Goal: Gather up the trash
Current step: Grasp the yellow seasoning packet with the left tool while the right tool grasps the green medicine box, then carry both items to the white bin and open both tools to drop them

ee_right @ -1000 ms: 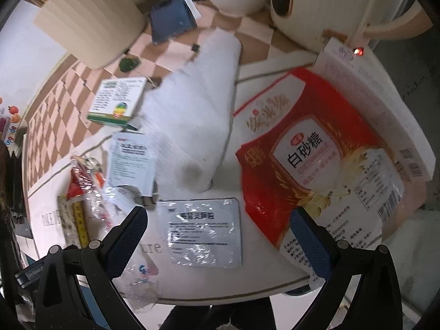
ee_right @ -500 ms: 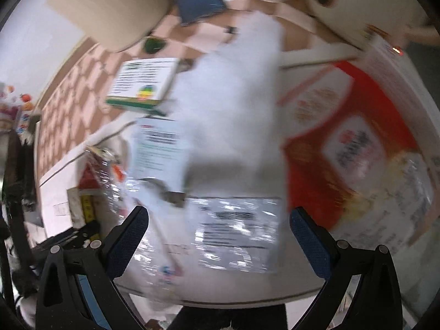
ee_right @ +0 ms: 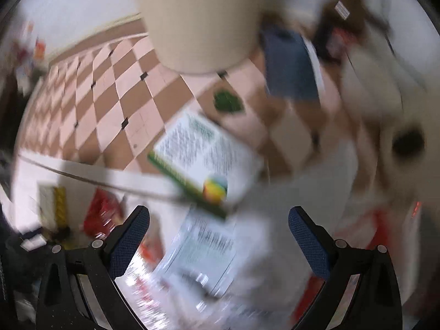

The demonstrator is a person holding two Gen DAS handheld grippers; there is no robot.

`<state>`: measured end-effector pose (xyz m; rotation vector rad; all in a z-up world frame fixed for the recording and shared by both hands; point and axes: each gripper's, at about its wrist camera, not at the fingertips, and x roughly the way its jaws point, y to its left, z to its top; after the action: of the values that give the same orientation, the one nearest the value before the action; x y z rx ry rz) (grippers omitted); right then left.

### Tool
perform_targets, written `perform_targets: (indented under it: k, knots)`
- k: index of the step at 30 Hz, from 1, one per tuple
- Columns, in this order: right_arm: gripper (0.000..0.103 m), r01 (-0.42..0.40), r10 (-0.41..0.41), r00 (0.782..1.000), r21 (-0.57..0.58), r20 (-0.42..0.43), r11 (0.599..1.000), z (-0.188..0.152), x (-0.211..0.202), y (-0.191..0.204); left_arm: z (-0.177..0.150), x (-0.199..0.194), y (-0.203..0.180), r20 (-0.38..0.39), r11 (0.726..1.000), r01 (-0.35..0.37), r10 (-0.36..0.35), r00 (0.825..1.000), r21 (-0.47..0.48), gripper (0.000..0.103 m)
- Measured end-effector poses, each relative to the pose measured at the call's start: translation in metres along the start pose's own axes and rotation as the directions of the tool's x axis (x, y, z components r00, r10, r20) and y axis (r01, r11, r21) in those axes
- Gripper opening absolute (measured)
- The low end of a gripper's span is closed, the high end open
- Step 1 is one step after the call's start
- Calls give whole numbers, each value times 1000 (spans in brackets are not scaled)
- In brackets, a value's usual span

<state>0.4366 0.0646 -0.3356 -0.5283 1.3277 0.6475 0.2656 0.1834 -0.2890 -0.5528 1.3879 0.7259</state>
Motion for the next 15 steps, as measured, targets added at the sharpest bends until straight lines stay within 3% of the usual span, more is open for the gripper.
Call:
perform_targets:
  k: [5, 8, 10, 14, 15]
  knots:
    - [101, 45, -67, 995, -257, -77, 965, 35, 24, 24, 23, 3, -11, -5, 1000, 0, 0, 1000, 18, 55]
    - [97, 37, -90, 987, -353, -133, 935, 47, 42, 34, 14, 9, -13, -13, 1000, 1, -1, 1000, 8, 55]
    - [85, -6, -65, 980, -358, -187, 934, 53, 56, 35, 10, 6, -16, -15, 1000, 6, -6, 1000, -3, 55]
    - [84, -47, -11, 984, -320, -177, 946, 58, 57, 31, -2, 8, -3, -8, 1000, -9, 9, 1000, -1, 55]
    - [84, -55, 3, 986, -306, -166, 950, 58, 54, 28, 10, 7, -9, -4, 1000, -17, 17, 1000, 2, 55]
